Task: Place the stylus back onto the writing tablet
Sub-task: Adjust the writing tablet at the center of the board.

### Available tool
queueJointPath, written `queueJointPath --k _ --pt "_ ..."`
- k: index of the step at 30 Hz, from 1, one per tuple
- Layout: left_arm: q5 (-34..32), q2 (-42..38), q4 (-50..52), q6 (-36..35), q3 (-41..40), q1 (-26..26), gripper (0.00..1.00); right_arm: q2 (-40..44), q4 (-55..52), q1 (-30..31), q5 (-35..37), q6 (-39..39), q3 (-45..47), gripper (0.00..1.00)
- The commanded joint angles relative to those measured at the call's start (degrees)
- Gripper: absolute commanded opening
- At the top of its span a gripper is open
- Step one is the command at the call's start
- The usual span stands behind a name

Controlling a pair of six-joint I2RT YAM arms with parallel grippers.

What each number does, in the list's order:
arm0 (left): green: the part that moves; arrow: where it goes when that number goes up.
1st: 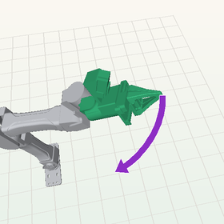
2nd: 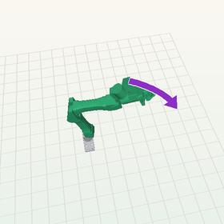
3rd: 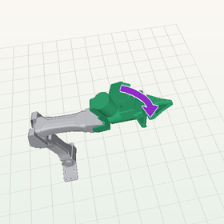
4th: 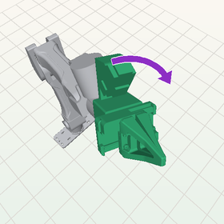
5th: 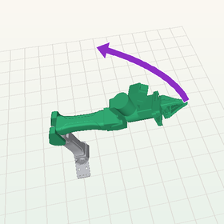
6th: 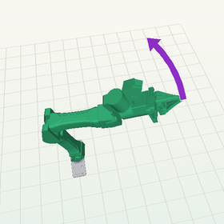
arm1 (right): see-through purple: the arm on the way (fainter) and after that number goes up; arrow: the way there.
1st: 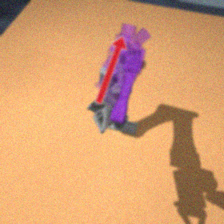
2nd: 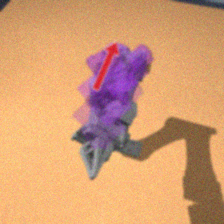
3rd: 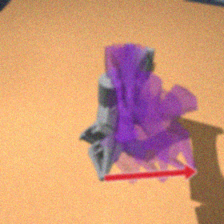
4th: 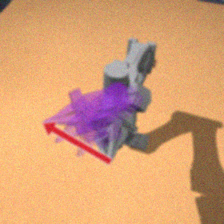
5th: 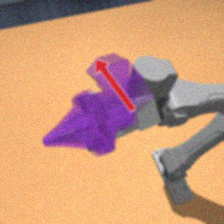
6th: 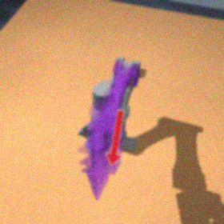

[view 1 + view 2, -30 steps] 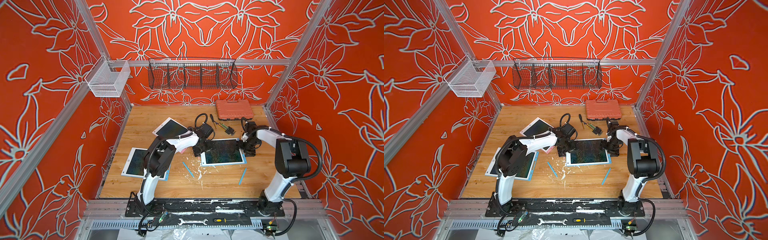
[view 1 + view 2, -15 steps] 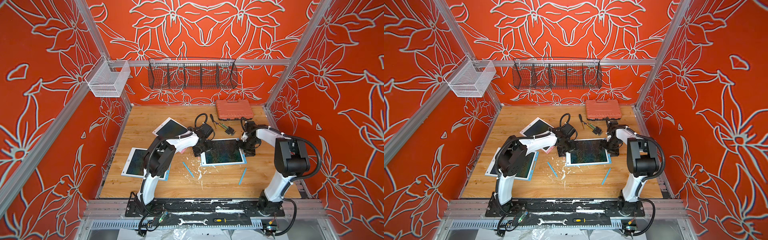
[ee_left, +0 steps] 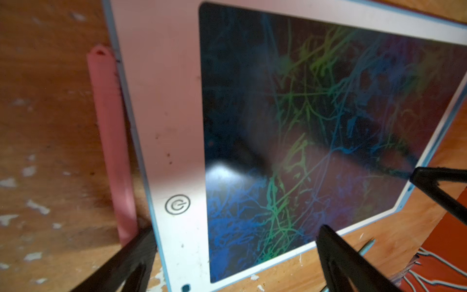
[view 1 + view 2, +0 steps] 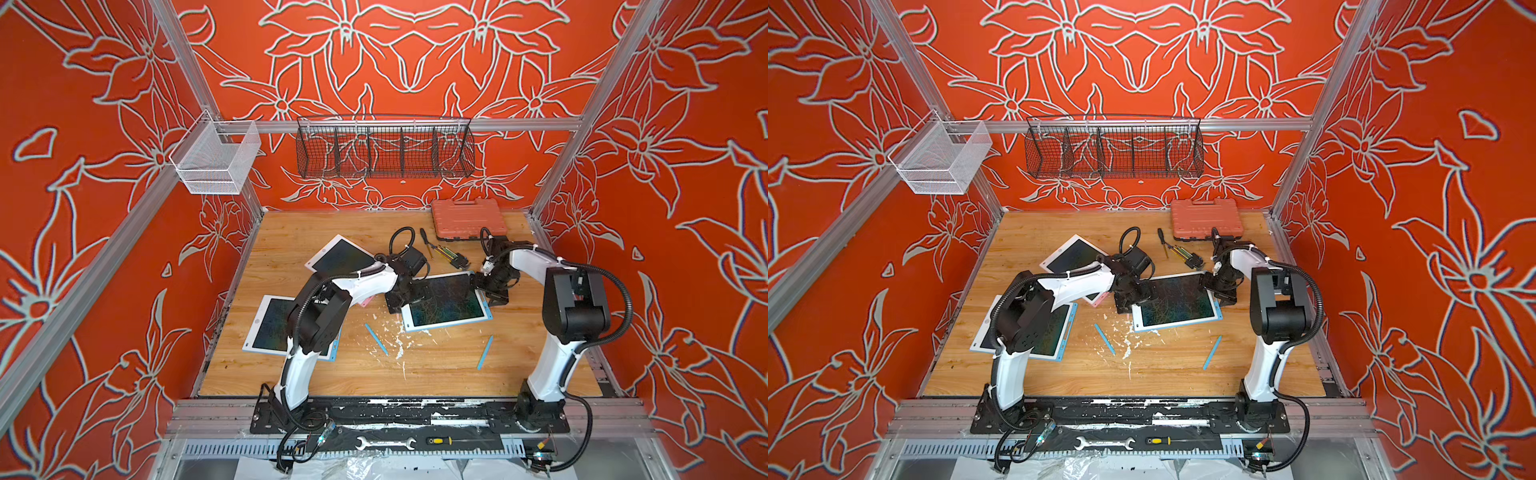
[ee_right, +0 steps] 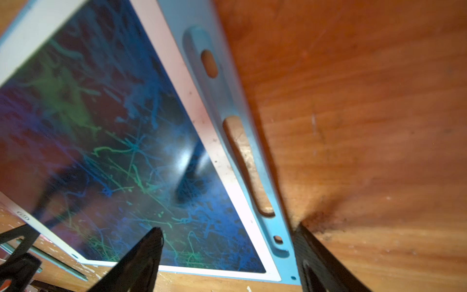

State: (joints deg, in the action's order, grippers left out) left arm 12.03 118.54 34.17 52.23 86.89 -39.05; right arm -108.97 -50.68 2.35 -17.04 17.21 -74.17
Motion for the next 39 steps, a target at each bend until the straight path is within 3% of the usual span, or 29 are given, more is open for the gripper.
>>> queueJointPath --k 1,22,39 --pt "-1.32 3.31 2.39 -0.81 -2.93 0.28 0.97 -1.50 -1.64 -0.33 -0.54 -0.25 -1.91 0.84" --pt "-1.76 3.37 3.33 -1.93 -2.35 0.81 0.97 4.89 1.20 0.65 -3.57 0.60 9.82 0.83" --pt "-2.80 2.75 4.23 -2.74 -2.24 0.88 0.97 3.78 -1.94 -0.10 -0.50 -0.33 2.92 0.87"
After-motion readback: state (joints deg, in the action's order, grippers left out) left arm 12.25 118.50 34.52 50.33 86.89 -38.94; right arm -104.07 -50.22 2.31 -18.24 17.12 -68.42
